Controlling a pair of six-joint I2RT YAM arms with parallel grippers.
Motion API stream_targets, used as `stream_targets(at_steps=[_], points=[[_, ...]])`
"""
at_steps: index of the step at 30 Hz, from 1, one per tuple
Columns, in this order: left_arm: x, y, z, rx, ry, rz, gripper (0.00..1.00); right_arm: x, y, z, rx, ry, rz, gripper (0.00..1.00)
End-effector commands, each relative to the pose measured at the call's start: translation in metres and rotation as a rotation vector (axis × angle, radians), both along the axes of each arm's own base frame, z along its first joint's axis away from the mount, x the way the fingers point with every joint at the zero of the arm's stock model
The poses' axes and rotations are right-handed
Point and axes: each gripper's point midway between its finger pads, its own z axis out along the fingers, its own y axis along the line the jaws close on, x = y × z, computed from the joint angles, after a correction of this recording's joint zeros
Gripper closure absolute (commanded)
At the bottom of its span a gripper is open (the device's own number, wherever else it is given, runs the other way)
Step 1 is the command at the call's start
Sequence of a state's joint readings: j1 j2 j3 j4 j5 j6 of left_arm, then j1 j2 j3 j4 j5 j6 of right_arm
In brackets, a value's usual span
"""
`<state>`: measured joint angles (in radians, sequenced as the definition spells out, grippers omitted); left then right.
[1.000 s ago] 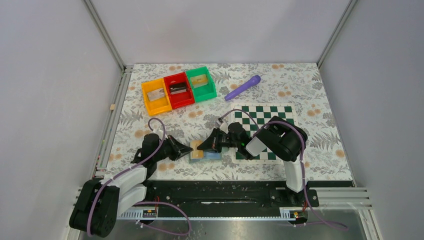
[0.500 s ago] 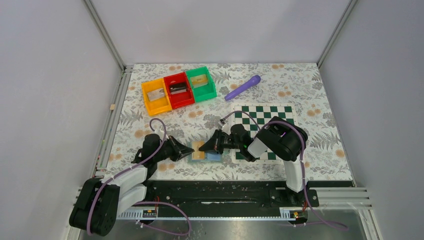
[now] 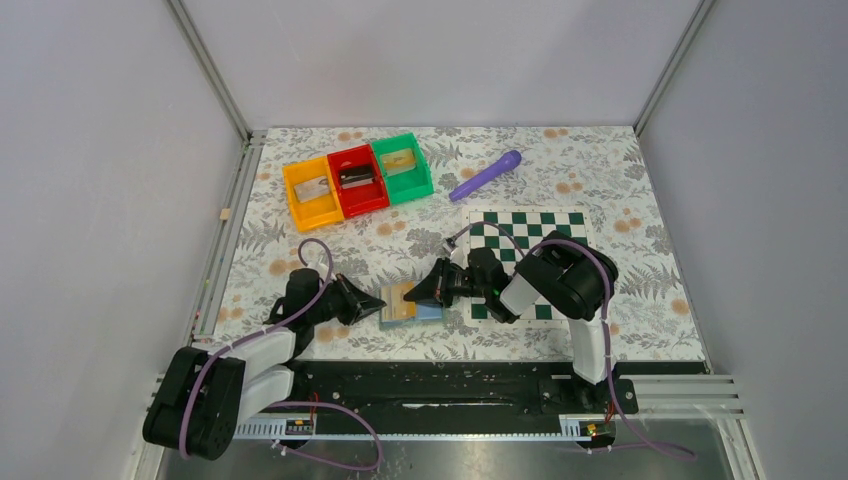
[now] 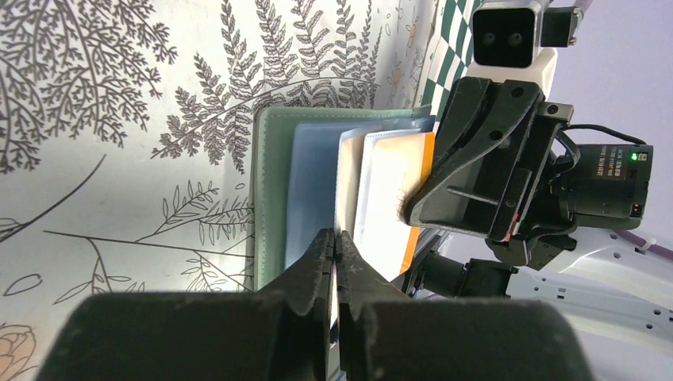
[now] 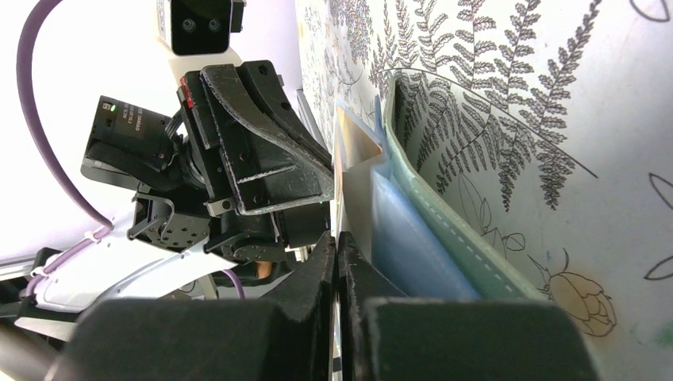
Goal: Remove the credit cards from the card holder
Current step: Remove the credit card from the card holder.
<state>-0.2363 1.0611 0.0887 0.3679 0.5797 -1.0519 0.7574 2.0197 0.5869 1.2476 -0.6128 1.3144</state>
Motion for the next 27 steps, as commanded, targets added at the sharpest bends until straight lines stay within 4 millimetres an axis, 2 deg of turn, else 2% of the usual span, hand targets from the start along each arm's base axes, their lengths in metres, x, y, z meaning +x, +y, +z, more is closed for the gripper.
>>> stream_targets(at_steps=[1, 6, 11, 16, 24, 27], points=[[0.004, 0.003, -0.001, 0.011, -0.032, 0.008, 1.00, 0.004, 0.001, 0.019, 0.061, -0.067, 0.010, 1.00], [0.006, 0.006, -0.006, 0.035, -0.015, 0.021, 1.00, 0.004, -0.005, 0.013, 0.045, -0.052, 0.001, 0.97], [0.006, 0.016, -0.019, 0.111, 0.040, 0.050, 1.00, 0.006, -0.014, 0.010, 0.024, -0.038, -0.018, 0.95], [0.006, 0.022, -0.026, 0.142, 0.061, 0.071, 1.00, 0.005, -0.021, 0.003, -0.047, -0.040, -0.020, 0.94], [0.008, 0.024, -0.028, 0.155, 0.072, 0.078, 1.00, 0.003, -0.026, 0.001, -0.079, -0.042, -0.018, 0.81], [0.007, 0.024, -0.029, 0.158, 0.075, 0.077, 1.00, 0.004, -0.026, 0.000, -0.084, -0.039, -0.023, 0.80]])
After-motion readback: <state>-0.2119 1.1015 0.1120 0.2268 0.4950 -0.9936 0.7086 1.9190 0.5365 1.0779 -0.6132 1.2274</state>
